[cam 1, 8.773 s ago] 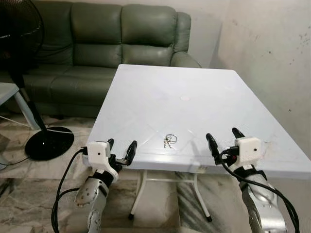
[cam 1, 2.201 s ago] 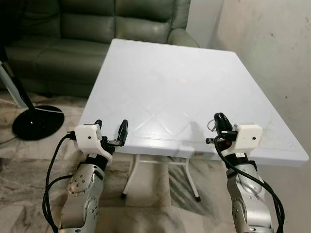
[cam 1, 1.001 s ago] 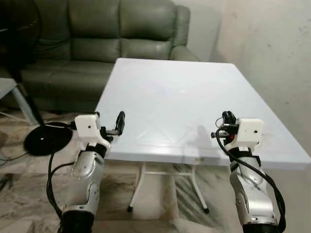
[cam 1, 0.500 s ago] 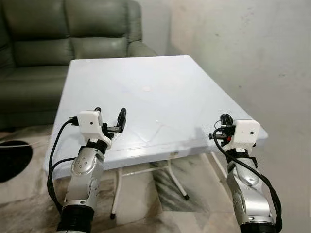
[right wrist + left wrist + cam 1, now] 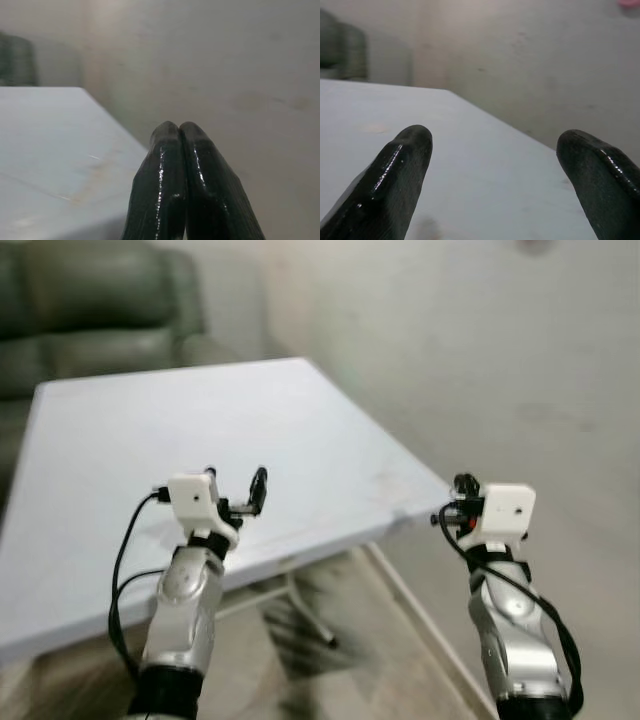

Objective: Hang keys on a hook

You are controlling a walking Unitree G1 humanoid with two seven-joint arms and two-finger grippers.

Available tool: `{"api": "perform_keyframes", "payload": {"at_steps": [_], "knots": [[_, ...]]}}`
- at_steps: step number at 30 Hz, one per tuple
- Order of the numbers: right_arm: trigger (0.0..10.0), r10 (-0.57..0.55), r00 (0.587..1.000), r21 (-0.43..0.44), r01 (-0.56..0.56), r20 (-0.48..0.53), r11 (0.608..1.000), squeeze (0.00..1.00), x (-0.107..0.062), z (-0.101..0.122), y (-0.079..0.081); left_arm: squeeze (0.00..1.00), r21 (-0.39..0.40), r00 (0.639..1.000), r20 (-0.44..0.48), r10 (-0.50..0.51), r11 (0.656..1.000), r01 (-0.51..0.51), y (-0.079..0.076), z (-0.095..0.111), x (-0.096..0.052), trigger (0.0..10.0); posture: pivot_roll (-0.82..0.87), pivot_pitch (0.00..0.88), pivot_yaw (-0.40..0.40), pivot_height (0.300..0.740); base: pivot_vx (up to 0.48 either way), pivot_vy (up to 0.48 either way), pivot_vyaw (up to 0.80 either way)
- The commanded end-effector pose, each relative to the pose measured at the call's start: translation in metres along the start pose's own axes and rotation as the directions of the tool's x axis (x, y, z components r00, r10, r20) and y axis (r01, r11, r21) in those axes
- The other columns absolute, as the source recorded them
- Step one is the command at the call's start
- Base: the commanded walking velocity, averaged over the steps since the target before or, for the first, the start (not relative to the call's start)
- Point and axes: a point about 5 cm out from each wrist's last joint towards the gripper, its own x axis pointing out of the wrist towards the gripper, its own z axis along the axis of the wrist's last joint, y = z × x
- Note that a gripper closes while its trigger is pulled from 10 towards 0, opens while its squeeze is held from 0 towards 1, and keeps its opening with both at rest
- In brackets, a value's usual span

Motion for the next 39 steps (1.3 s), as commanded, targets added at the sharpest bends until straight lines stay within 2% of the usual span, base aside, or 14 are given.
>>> {"api": "perform_keyframes", "payload": {"at_steps": [1, 34, 39], "knots": [[10.0, -0.008, 1.000, -0.008, 0.008, 0.011, 1.000, 0.00, 0.0010, 0.0033, -0.0029, 0.00, -0.001, 1.000, -0.006, -0.008, 1.000, 0.008, -0.0046, -0.0009, 0.0017, 10.0, 0.03, 0.000, -0.060, 0.740, 0.000, 0.000, -0.79], [10.0, 0.009, 1.000, -0.018, -0.008, 0.017, 1.000, 0.00, 0.0033, 0.0061, -0.0009, 0.00, 0.016, 1.000, -0.019, -0.006, 1.000, 0.006, -0.0073, -0.0042, 0.0005, 10.0, 0.04, 0.000, -0.074, 0.740, 0.000, 0.000, -0.79], [10.0, 0.036, 0.998, -0.019, -0.035, 0.053, 0.999, 0.00, 0.0028, 0.0106, 0.0024, 0.00, 0.022, 1.000, -0.020, -0.008, 1.000, 0.008, -0.0074, -0.0040, -0.0001, 10.0, 0.04, 0.000, -0.077, 0.740, 0.000, -0.094, -0.12]]}}
